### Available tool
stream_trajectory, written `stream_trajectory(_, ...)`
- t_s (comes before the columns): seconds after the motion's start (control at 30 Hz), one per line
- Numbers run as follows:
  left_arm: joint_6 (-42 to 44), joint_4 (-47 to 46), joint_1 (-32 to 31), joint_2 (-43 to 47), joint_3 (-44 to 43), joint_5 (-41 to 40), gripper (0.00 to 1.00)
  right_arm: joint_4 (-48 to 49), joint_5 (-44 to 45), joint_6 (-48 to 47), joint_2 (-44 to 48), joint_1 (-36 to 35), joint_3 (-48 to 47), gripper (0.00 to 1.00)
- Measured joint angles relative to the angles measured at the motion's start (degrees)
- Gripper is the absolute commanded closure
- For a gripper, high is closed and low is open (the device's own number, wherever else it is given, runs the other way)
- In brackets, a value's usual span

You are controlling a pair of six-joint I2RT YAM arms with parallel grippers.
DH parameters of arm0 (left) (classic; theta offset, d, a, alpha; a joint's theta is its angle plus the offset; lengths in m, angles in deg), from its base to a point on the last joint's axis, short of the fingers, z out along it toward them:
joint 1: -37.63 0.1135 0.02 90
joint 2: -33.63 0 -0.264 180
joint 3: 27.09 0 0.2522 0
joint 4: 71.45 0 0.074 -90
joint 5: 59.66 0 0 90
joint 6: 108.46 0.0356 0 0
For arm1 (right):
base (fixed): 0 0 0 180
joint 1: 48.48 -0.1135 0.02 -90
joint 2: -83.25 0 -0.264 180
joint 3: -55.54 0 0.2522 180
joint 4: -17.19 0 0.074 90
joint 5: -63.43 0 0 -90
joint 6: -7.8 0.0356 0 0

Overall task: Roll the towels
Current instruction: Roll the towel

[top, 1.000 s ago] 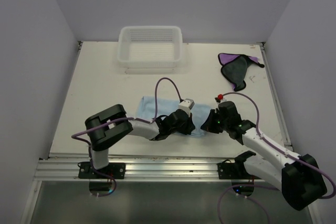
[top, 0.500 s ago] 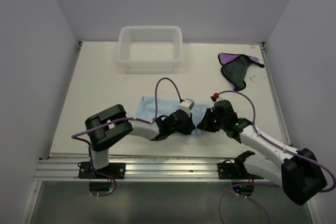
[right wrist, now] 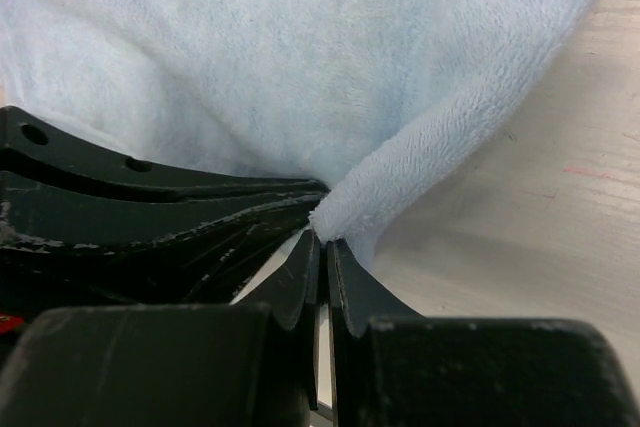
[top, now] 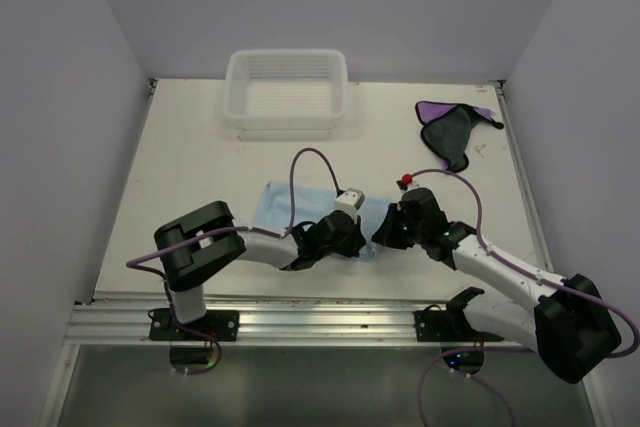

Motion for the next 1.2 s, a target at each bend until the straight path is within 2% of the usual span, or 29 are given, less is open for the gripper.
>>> stream_trajectory(0.43, 2.91, 4.66, 0.02, 9.11, 2.86, -7.96, 1.0, -0.52, 1.33, -0.04, 0.87, -0.07, -0.02, 1.0)
stream_trajectory(0.73, 2.47, 5.68, 0.02, 8.98, 7.69, -9.01, 1.0, -0.66, 1.27, -0.5, 0.87, -0.13, -0.02, 1.0)
stream_trajectory(1.03, 1.16, 3.39, 0.02, 7.76, 7.87, -9.01, 1.0, -0.48, 1.25, -0.52, 0.57, -1.07, -0.2, 1.0)
stream_trajectory(1.2, 1.07, 2.93, 0.02, 7.56, 7.87, -8.98, 1.0, 0.39, 1.31, -0.48, -2.54, -3.67, -1.88, 1.0)
